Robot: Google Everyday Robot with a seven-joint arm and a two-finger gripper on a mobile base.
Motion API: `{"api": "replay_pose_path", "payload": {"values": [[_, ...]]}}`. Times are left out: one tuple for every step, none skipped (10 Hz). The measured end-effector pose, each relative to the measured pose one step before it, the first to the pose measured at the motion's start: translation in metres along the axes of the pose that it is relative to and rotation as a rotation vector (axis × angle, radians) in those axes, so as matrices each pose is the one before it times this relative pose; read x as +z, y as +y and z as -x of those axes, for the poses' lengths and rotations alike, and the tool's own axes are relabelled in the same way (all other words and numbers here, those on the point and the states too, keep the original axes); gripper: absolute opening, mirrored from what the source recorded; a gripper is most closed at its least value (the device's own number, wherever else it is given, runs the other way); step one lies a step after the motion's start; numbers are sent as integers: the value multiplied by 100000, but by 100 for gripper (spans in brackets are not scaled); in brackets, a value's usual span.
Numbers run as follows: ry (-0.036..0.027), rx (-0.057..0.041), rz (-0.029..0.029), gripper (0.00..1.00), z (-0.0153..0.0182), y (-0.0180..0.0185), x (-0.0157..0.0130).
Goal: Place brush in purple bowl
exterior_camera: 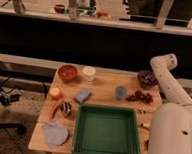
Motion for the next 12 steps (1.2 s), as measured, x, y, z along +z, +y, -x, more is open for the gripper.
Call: {"api": "replay_pose_path", "payload": {"values": [[286,-332,160,0,-1,73,57],[194,18,117,0,-38,66,44],[395,10,395,0,-81,193,135],[466,-109,479,0,-77,205,182],[608,-81,414,0,-171,190,207],[413,-17,10,0,-98,25,65],[581,92,-710,0,-207,-256,-175],[244,149,-967,0,-162,-389,-311],[88,176,-449,0,-121,-144,-138],[12,315,-500,0,-126,-137,-128],[-127,465,-757,0,-157,-280,-243],[-137,302,-280,0,-77,-79,-59]]}}
